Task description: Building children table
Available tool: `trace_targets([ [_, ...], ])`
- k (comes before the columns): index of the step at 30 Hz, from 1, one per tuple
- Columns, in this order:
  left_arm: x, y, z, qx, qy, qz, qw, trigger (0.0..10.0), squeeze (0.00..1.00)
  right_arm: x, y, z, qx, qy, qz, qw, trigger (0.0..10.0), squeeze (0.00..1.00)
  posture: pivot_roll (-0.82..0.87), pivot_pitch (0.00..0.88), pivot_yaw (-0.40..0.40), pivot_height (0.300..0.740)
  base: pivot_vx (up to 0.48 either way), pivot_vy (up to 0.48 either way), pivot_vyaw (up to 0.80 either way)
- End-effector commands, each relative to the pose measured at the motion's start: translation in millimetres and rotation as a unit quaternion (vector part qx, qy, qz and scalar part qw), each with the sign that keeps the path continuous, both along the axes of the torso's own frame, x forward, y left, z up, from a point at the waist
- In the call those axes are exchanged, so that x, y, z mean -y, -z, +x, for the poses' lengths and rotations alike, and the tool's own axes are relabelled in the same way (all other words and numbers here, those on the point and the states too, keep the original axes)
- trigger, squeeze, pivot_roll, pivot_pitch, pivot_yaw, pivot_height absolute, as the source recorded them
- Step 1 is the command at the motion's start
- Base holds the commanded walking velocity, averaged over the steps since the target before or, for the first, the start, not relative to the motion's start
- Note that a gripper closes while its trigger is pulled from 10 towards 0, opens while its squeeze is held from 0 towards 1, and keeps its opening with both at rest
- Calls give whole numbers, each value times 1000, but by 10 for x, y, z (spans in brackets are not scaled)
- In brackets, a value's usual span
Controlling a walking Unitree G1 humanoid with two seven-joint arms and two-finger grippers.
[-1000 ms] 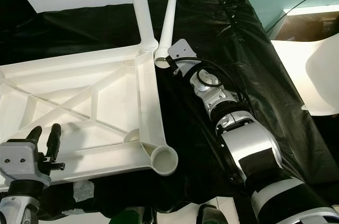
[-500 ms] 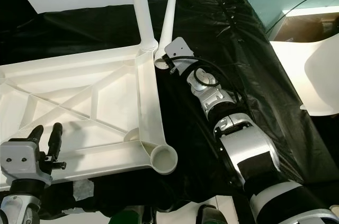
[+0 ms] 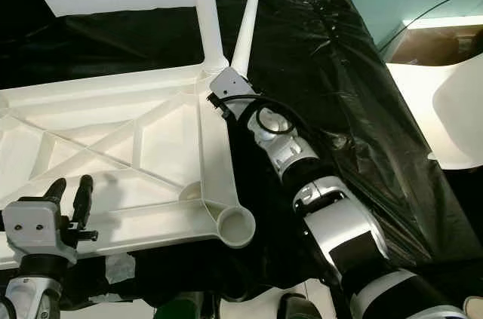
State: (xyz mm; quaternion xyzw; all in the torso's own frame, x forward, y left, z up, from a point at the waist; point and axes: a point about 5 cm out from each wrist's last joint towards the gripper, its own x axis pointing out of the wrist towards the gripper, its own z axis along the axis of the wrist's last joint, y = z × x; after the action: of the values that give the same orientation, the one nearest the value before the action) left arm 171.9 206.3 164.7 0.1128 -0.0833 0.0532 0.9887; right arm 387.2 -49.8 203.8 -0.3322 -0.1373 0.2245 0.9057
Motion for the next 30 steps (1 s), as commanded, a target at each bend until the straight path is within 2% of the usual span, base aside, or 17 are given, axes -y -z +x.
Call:
trace_targets([
  [1, -64, 57, -23, -1, -60, -10, 998, 10000, 0, -27, 108, -34, -16, -1, -12, 1000, 10000, 0, 371, 182, 21, 740, 0, 0, 0],
  [7, -52, 73, -8, -2, -56, -13, 998, 10000, 0, 85, 150, -45, -14, 49, -23, 998, 10000, 0, 362, 185, 23, 740, 0, 0, 0],
  [9, -48, 77, -7, -3, -54, -13, 998, 10000, 0, 194, 159, -2, -15, 80, -38, 996, 10000, 0, 361, 186, 25, 740, 0, 0, 0],
  [17, -52, 74, -2, -2, -51, -11, 999, 10000, 0, 370, 127, 68, -15, 121, -67, 990, 10000, 0, 362, 189, 30, 740, 0, 0, 0],
  [23, -57, 69, -6, -2, -51, -10, 999, 10000, 0, 435, 122, 113, -14, 135, -81, 987, 10000, 0, 361, 191, 37, 740, 0, 0, 0],
  [27, -54, 61, -6, -3, -48, -7, 999, 10000, 0, 415, 140, 139, -17, 121, -100, 987, 10000, 0, 376, 191, 40, 740, 0, 0, 0],
  [30, -64, 48, -9, -2, -48, -4, 999, 10000, 0, 392, 102, 148, -27, 114, -96, 989, 10000, 0, 383, 189, 39, 740, 0, 0, 0],
])
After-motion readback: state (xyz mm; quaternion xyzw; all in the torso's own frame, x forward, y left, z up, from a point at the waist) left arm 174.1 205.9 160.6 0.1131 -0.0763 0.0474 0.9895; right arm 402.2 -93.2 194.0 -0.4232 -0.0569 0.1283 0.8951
